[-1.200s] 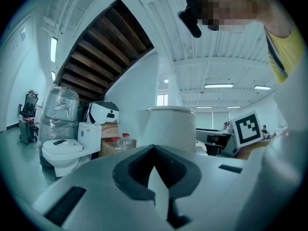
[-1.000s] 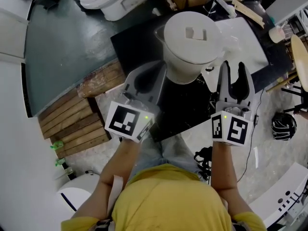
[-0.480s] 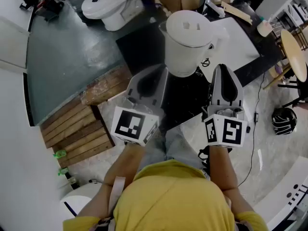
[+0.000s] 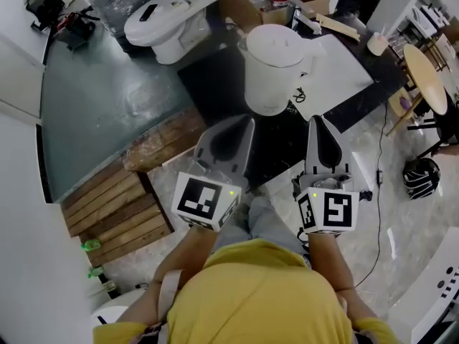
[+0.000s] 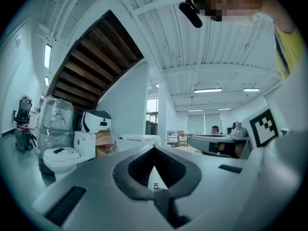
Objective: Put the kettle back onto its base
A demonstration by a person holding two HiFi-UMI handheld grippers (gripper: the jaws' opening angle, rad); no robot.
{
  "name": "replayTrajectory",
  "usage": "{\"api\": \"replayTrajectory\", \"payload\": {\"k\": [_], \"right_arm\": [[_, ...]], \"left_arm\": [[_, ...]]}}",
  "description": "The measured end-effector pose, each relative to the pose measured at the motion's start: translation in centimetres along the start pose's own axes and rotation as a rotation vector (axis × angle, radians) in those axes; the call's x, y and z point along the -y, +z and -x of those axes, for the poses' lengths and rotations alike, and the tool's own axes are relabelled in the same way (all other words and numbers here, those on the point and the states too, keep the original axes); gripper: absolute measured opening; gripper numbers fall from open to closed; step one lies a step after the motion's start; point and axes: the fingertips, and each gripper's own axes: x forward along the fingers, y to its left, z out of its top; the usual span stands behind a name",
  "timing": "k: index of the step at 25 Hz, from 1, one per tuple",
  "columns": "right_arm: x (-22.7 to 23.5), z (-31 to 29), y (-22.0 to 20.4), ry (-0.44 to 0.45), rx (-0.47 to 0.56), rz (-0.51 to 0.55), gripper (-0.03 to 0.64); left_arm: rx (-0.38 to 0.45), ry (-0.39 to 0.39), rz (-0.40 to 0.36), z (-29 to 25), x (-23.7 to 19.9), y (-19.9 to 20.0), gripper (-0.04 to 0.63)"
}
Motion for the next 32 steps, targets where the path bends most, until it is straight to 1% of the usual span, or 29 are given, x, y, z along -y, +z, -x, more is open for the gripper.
{"api": "replayTrajectory", "payload": {"k": [5,12,15,17,20,24,28,32], "right_arm": [[-1.9,2.3,0.9,0.009,0.003,0.003,0.018],[-5.2,5.7,2.2,0.044,0.017,0.011,0.018],[-6.5,6.8,2.2,0.066,0.005,0.016,0.017],[-7.3,7.5,2.2,0.076,0.0,0.014,0.015],[-8.3,8.3,2.1,0.097,-0.012,0.009,0.015],[-9.4,9.0,1.7,0.119,-0.031,0.002,0.015],[-10.0,9.6,1.9,0.12,-0.039,0.007,0.015],[-10.0,10.2,2.1,0.101,-0.039,0.012,0.015]], "left_arm": [[-0.003,-0.028,0.003,2.0,1.5,0.4,0.003],[0.004,-0.084,-0.016,4.8,3.8,0.7,0.002],[0.028,-0.096,-0.001,5.7,4.8,1.4,0.003],[0.028,-0.112,0.005,6.1,5.6,1.5,0.003],[0.024,-0.13,-0.007,6.7,6.6,1.6,0.003],[0.036,-0.136,-0.027,7.6,7.4,1.9,0.003],[0.015,-0.137,-0.006,8.6,7.7,1.3,0.003],[-0.003,-0.151,-0.006,9.4,7.9,0.8,0.003]]}}
